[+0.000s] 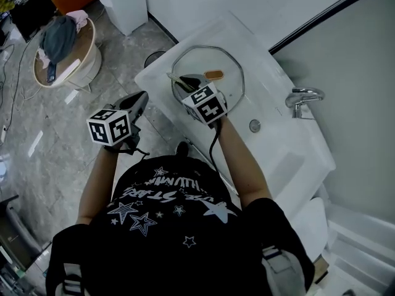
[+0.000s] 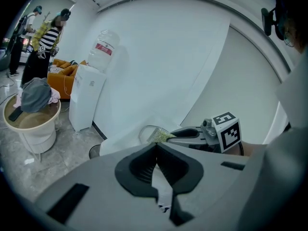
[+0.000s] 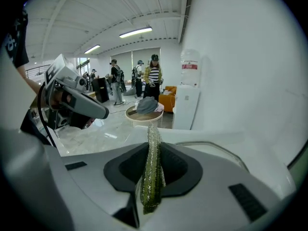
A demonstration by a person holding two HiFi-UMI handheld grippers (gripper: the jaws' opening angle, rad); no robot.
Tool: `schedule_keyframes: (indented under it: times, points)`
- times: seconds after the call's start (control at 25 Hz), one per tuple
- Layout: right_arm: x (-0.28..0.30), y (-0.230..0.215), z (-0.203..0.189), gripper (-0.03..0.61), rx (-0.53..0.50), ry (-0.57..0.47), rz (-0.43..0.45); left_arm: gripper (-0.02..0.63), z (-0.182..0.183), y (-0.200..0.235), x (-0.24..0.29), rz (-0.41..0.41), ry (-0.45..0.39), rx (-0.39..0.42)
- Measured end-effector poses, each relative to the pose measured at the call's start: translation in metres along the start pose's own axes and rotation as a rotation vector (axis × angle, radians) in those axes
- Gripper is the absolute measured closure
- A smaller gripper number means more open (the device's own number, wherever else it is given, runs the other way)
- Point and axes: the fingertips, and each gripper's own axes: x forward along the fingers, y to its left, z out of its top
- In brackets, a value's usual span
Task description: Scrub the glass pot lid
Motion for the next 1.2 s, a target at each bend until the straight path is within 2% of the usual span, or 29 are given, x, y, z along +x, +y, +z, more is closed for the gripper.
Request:
schedule_keyframes:
  times: [0.2, 0.32, 0.48, 0.64, 1.04, 1.2]
  points:
    - [-0.035, -0.032, 0.009, 0.505, 0.041, -0.078, -0.100, 0.606, -0.001, -0.008, 0.006, -0.013, 0.006, 0.012]
    - [-0.060, -0.063, 0.008, 0.505, 0.088, -0.114, -0.204, 0.606, -0.001, -0.014, 0.011, -0.020, 0.010, 0.021]
    - [-0.087, -0.108, -0.010, 0.505, 0.216, -0.131, -0.351, 0.606, -0.001, -0.022, 0.017, -0.030, 0.016, 0.034]
    - [-0.103, -0.142, -0.040, 0.505, 0.348, -0.105, -0.461, 0.606, -0.001, -0.030, 0.025, -0.036, 0.022, 0.045]
    - [-0.108, -0.196, -0.102, 0.505, 0.594, -0.048, -0.590, 0.606, -0.005, -0.039, 0.038, -0.025, 0.037, 0.049]
    - [-0.098, -0.207, -0.114, 0.505, 0.629, -0.026, -0.611, 0.606, -0.006, -0.042, 0.044, -0.020, 0.046, 0.051]
